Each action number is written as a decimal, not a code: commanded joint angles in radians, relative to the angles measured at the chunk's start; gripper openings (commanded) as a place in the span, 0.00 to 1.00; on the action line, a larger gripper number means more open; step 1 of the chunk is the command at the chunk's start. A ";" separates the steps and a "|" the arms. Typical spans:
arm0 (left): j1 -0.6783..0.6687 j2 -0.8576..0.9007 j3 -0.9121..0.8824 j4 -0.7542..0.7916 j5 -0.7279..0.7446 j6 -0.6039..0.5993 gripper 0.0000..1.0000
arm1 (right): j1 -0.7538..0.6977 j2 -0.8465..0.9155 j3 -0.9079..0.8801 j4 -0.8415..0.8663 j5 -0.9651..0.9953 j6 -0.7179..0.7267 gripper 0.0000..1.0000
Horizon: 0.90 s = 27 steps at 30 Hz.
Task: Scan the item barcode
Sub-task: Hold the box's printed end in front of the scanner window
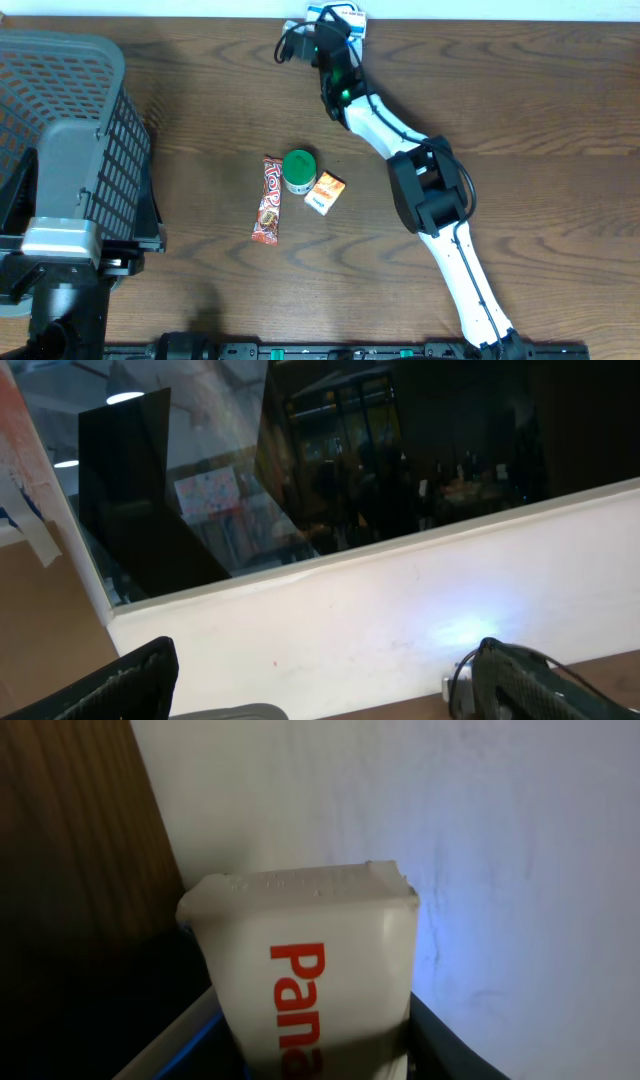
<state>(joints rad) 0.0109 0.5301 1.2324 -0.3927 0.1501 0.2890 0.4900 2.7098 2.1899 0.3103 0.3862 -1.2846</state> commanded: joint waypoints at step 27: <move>-0.004 0.002 -0.005 0.044 -0.013 0.100 0.94 | -0.051 -0.521 0.007 -1.139 0.198 1.012 0.29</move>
<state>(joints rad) 0.0109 0.5301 1.2304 -0.3565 0.1497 0.3546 0.5022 2.2288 2.1937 -0.6983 0.5529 -0.6205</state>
